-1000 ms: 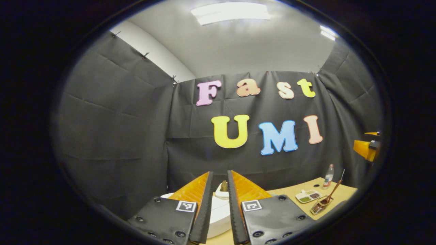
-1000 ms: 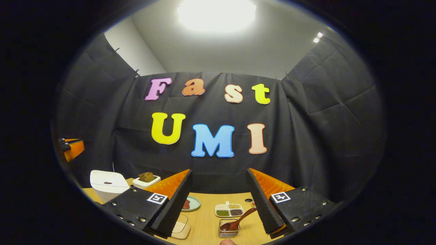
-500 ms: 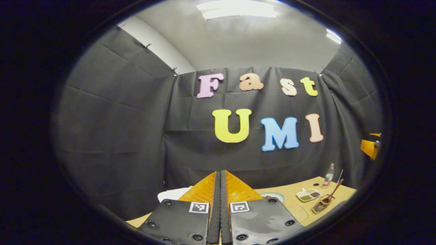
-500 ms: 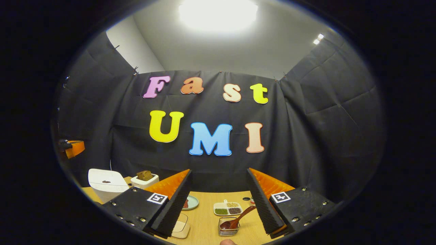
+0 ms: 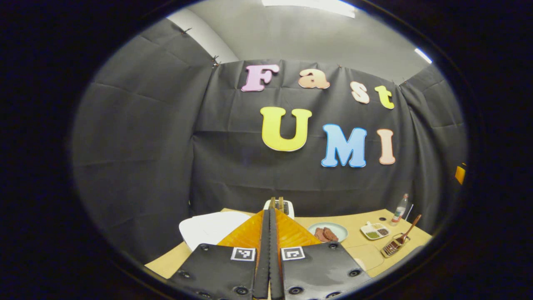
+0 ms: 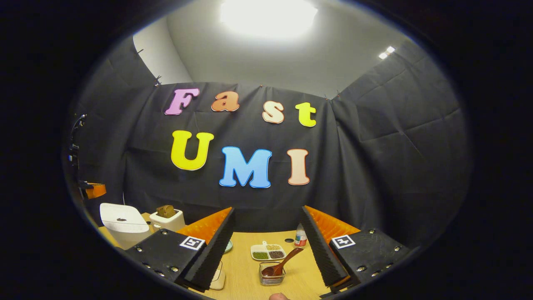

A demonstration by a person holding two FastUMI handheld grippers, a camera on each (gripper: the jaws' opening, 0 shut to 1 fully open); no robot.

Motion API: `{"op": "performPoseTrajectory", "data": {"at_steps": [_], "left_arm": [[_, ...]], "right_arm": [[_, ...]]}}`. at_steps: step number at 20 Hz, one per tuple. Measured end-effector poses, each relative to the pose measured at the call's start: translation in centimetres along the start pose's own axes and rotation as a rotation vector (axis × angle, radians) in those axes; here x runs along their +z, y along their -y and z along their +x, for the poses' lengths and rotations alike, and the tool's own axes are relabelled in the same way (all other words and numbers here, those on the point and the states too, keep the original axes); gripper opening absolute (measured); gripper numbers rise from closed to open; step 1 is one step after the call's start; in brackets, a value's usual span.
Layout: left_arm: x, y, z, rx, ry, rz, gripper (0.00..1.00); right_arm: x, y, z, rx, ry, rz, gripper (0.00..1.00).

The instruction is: Close the left gripper, press the button to open the rice cooker; take a wooden spoon from the chopstick holder with the right hand, scoop a spoonful of rice and pour it into the rice cooker, then put the wooden spoon back into the chopstick holder.

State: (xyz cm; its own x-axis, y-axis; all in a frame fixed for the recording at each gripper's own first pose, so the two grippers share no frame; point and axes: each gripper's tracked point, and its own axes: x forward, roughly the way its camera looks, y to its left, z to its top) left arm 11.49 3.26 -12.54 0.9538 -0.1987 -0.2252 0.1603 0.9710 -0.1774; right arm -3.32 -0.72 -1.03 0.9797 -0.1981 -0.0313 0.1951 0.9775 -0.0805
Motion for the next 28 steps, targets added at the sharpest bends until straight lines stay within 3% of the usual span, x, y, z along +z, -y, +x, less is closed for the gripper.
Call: {"op": "performPoseTrajectory", "data": {"at_steps": [12, 18, 22, 24, 28], "left_arm": [[-11.2, -3.2, 6.8, -0.012, -0.241, -0.028, 0.09], [-13.7, -3.8, 7.5, 0.004, -0.293, -0.044, 0.07], [-13.7, -3.7, 7.7, 0.010, -0.273, -0.053, 0.07], [-14.0, -3.6, 7.9, 0.018, -0.283, -0.051, 0.12], [-13.2, -4.1, 7.8, 0.052, -0.315, -0.056, 0.09]], "right_arm": [[-0.9, -0.2, -1.6, -0.092, -0.040, -0.046, 0.95], [-0.9, -0.2, -1.3, -0.096, -0.044, -0.071, 0.95], [-0.7, -0.1, -1.1, -0.084, -0.041, -0.074, 0.95], [-0.7, -0.1, -0.8, -0.075, -0.043, -0.072, 0.95], [-0.3, 0.2, -0.4, -0.049, -0.028, -0.065, 0.95]]}}
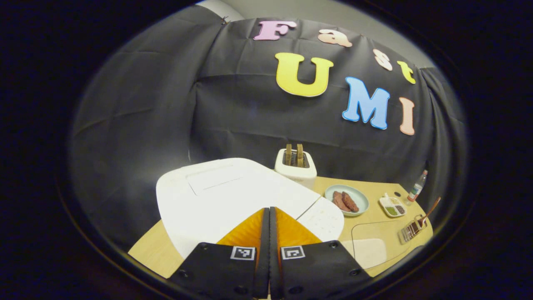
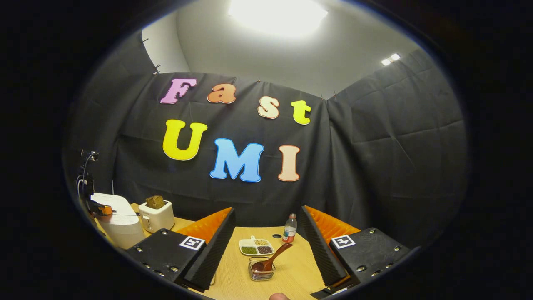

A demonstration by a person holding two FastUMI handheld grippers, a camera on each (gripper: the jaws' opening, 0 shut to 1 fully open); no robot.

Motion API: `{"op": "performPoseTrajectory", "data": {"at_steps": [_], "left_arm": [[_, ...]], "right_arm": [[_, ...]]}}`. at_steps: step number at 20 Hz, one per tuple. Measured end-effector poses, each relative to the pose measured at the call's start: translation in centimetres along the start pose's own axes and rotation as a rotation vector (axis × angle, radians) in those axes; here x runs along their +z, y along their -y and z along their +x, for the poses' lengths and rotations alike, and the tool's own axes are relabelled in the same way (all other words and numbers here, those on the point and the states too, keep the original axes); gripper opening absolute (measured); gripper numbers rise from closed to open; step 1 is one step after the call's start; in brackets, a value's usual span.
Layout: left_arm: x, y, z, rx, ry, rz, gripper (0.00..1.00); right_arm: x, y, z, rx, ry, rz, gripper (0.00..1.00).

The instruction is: Close the left gripper, press the button to open the rice cooker; take a wooden spoon from the chopstick holder with the right hand, scoop a spoonful of rice and pour it into the rice cooker, then put the wooden spoon back into the chopstick holder.

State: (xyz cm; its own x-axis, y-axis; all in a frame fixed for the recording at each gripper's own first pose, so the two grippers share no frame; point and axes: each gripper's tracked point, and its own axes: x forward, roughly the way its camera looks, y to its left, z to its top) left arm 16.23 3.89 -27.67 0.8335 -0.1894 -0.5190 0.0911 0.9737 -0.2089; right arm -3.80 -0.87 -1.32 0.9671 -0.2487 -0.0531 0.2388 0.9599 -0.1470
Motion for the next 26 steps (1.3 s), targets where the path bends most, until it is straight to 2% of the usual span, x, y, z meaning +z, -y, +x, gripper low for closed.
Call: {"op": "performPoseTrajectory", "data": {"at_steps": [9, 10, 15, 18, 20, 23, 26], "left_arm": [[8.8, -0.7, -4.9, 0.112, 0.204, 0.023, 0.09], [9.7, -0.5, -5.6, 0.112, 0.224, 0.020, 0.11], [12.5, 2.2, -10.7, 0.085, 0.332, 0.014, 0.09], [13.9, 5.0, -13.7, 0.054, 0.402, 0.025, 0.09], [14.6, 7.1, -15.5, 0.025, 0.438, 0.034, 0.05], [15.3, 9.6, -18.3, -0.009, 0.480, 0.046, 0.18], [15.7, 11.6, -20.2, -0.028, 0.527, 0.059, 0.74]], "right_arm": [[0.4, 2.6, 1.2, 0.035, 0.029, 0.047, 0.95], [0.4, 2.9, 1.5, 0.040, 0.031, 0.050, 0.95], [0.1, 3.9, 2.6, 0.068, 0.036, 0.077, 0.95], [-0.3, 4.4, 3.8, 0.084, 0.033, 0.084, 0.95], [-0.6, 4.6, 4.6, 0.094, 0.032, 0.089, 0.95], [-1.8, 5.1, 6.0, 0.103, 0.010, 0.095, 0.95], [-3.2, 5.6, 7.7, 0.108, -0.019, 0.110, 0.95]]}}
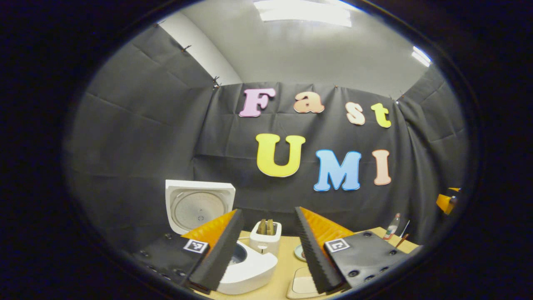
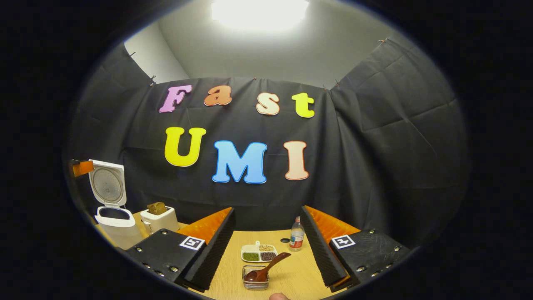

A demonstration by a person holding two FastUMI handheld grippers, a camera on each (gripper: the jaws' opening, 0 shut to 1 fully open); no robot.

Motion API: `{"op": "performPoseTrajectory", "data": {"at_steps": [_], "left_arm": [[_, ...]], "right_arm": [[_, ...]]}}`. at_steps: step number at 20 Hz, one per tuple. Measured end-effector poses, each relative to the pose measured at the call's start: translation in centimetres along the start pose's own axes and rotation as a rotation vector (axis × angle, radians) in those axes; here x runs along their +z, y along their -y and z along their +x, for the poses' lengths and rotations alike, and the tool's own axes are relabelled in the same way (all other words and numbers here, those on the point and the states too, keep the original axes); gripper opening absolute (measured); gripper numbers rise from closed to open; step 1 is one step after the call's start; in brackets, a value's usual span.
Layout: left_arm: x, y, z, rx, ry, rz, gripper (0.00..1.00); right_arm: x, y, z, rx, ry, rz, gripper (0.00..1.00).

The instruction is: Close the left gripper, press the button to open the rice cooker; take a wooden spoon from the chopstick holder with the right hand, scoop a spoonful of rice and pour it into the rice cooker, then put the wooden spoon back into the chopstick holder.

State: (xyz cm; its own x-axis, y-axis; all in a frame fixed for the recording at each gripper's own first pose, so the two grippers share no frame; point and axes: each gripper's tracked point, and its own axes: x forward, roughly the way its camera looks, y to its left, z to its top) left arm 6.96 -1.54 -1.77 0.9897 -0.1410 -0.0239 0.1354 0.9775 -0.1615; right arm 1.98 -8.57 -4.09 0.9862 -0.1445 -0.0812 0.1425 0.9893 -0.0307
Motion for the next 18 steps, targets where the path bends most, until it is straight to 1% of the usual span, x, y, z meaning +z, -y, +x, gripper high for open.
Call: {"op": "performPoseTrajectory", "data": {"at_steps": [1, 2, 4, 7, 8, 11, 12, 13, 18], "left_arm": [[0.5, 0.5, -0.4, -0.004, 0.017, 0.007, 0.93], [1.0, 0.8, -1.0, -0.003, 0.029, 0.012, 0.95], [1.6, 1.6, -1.7, -0.009, 0.044, 0.019, 0.94], [2.7, 2.0, -2.7, 0.000, 0.064, 0.026, 0.97], [3.0, 2.1, -3.0, 0.007, 0.071, 0.028, 0.95], [4.1, 1.6, -3.9, 0.044, 0.098, 0.057, 0.97], [4.3, 1.6, -4.1, 0.050, 0.103, 0.068, 0.94], [4.5, 1.7, -4.4, 0.051, 0.107, 0.079, 0.97], [5.1, 2.0, -5.3, 0.060, 0.104, 0.090, 0.94]], "right_arm": [[-0.6, 0.3, 0.6, -0.001, -0.011, 0.005, 0.95], [-1.2, 0.7, 1.2, -0.001, -0.025, 0.007, 0.95], [-2.5, 1.2, 2.5, -0.001, -0.048, 0.014, 0.95], [-4.3, 1.9, 4.5, 0.000, -0.072, 0.024, 0.95], [-5.0, 2.1, 5.2, 0.002, -0.085, 0.027, 0.95], [-7.5, 2.6, 6.9, 0.007, -0.133, 0.034, 0.95], [-8.3, 2.6, 7.5, 0.011, -0.151, 0.037, 0.95], [-9.2, 2.8, 8.0, 0.009, -0.169, 0.039, 0.95], [-14.0, 3.2, 9.7, 0.012, -0.274, 0.066, 0.95]]}}
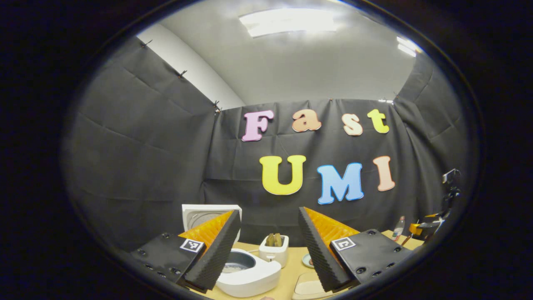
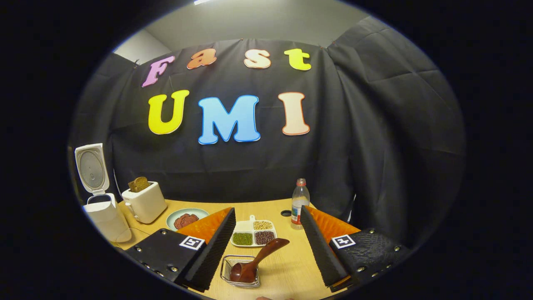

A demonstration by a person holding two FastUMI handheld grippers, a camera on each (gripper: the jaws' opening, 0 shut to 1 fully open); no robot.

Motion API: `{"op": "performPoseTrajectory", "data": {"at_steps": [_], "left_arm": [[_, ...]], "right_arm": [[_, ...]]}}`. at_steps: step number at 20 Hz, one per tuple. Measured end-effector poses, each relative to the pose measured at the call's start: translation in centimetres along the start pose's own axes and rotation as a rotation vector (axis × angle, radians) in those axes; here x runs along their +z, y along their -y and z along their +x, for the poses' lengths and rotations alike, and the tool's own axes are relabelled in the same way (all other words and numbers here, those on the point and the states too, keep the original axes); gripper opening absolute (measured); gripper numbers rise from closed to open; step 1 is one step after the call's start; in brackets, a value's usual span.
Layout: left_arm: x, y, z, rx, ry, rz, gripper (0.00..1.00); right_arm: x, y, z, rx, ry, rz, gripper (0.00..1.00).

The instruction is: Close the left gripper, press the button to open the rice cooker; take a wooden spoon from the chopstick holder with the right hand, scoop a spoonful of rice and pour it into the rice cooker, then put the wooden spoon back into the chopstick holder.

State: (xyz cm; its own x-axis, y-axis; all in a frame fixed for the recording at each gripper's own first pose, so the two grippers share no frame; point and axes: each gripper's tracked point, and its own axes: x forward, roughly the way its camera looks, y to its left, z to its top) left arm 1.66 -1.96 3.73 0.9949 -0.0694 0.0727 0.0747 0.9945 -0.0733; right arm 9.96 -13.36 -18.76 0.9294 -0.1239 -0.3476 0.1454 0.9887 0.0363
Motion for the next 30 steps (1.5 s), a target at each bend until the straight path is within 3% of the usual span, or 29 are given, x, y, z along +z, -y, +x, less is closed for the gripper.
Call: {"op": "performPoseTrajectory", "data": {"at_steps": [11, 16, 18, 19, 22, 24, 26, 30], "left_arm": [[0.8, -0.1, -1.5, 0.021, -0.010, 0.057, 0.94], [0.1, -0.5, -2.2, 0.041, -0.027, 0.060, 0.94], [-0.2, -0.9, -2.5, 0.057, -0.038, 0.058, 0.95], [-0.1, -1.1, -2.7, 0.067, -0.041, 0.057, 0.96], [-0.8, -1.4, -3.4, 0.092, -0.058, 0.053, 0.94], [-1.3, -1.5, -3.8, 0.108, -0.068, 0.053, 0.96], [-1.7, -1.5, -4.0, 0.111, -0.073, 0.049, 0.94], [-1.6, -1.4, -3.6, 0.076, -0.068, 0.047, 0.94]], "right_arm": [[-8.8, 0.4, 3.2, 0.030, -0.255, 0.160, 0.95], [-12.2, -1.6, 3.5, 0.105, -0.377, 0.268, 0.92], [-12.4, -1.7, 3.8, 0.113, -0.392, 0.277, 0.79], [-13.0, -1.9, 4.2, 0.119, -0.405, 0.282, 0.50], [-13.8, -2.6, 4.0, 0.155, -0.454, 0.294, 0.48], [-13.9, -2.2, 4.5, 0.159, -0.447, 0.330, 0.21], [-13.1, -3.0, 4.3, 0.159, -0.432, 0.320, 0.10], [-9.6, -3.2, 3.0, 0.145, -0.339, 0.251, 0.09]]}}
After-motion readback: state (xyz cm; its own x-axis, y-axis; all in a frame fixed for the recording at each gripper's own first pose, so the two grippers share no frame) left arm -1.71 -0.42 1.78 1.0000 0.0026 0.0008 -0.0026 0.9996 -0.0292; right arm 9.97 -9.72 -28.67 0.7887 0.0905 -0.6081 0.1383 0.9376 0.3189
